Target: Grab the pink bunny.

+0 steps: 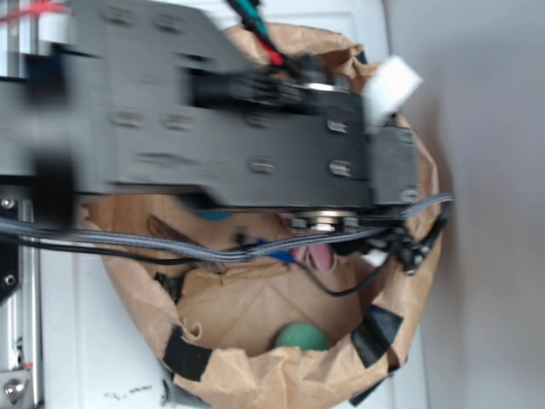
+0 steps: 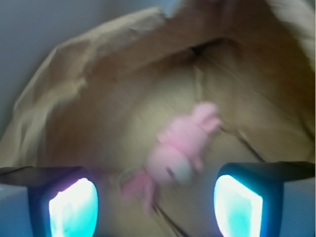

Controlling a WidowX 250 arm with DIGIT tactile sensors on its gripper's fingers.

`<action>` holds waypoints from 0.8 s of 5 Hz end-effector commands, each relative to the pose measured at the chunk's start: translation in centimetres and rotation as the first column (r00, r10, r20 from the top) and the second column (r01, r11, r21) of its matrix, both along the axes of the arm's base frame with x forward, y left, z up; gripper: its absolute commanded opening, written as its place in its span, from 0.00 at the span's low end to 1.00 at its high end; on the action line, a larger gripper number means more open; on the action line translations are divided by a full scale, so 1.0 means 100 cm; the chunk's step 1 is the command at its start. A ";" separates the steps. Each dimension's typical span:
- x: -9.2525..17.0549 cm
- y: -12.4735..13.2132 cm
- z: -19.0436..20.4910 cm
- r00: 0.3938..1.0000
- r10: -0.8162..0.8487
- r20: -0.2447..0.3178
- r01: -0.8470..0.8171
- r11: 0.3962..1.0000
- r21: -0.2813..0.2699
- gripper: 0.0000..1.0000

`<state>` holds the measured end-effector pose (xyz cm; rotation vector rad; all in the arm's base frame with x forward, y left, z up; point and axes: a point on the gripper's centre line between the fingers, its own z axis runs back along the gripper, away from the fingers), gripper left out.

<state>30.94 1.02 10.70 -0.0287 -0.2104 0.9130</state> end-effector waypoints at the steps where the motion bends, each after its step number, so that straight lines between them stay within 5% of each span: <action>1: -0.072 0.022 0.013 0.994 0.022 0.104 -0.020 1.000 -0.021 1.00; 4: -0.053 0.024 0.009 0.998 0.008 0.061 -0.009 1.000 0.012 1.00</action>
